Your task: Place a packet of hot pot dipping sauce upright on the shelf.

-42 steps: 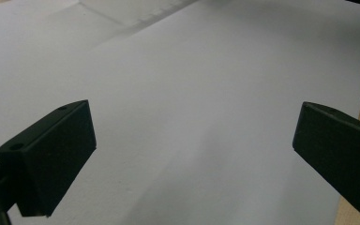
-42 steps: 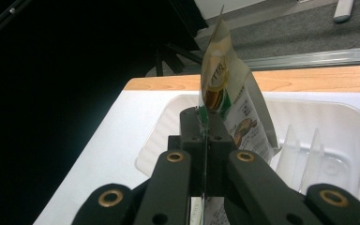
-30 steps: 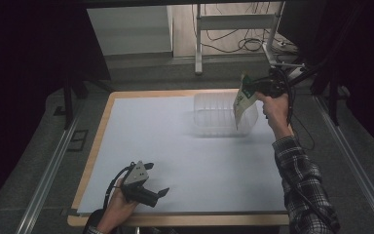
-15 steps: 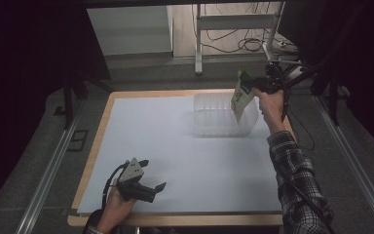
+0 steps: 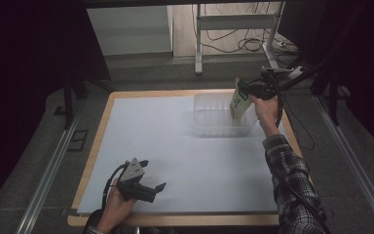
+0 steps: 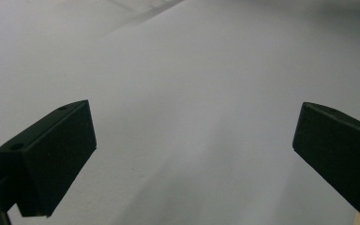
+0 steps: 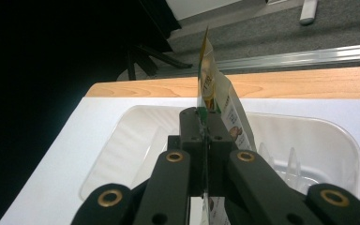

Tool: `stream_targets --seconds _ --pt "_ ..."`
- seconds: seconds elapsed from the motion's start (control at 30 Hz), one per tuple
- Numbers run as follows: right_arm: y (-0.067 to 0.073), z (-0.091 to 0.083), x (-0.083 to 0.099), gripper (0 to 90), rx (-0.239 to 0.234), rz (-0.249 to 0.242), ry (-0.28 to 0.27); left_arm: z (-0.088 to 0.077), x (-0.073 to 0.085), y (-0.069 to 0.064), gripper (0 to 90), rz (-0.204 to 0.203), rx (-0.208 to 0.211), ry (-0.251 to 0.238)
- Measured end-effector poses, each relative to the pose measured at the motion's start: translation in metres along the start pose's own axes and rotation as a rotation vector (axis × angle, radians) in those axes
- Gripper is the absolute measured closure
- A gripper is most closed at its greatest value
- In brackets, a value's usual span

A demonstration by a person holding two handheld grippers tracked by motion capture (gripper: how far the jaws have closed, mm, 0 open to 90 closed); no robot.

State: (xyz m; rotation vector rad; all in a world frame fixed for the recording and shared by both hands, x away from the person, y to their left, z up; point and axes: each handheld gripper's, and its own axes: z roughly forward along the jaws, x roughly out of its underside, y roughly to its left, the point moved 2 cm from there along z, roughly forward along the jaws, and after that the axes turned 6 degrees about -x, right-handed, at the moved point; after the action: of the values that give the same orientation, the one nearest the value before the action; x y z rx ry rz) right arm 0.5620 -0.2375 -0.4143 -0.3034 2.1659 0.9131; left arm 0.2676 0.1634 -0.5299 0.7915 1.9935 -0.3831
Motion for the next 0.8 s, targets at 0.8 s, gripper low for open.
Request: stream_targets --seconds 0.8 --pt "0.006 -0.012 0.005 57.4 0.049 -0.101 0.030 -0.001 -0.001 0.000 0.0 -0.035 -0.007 0.016"
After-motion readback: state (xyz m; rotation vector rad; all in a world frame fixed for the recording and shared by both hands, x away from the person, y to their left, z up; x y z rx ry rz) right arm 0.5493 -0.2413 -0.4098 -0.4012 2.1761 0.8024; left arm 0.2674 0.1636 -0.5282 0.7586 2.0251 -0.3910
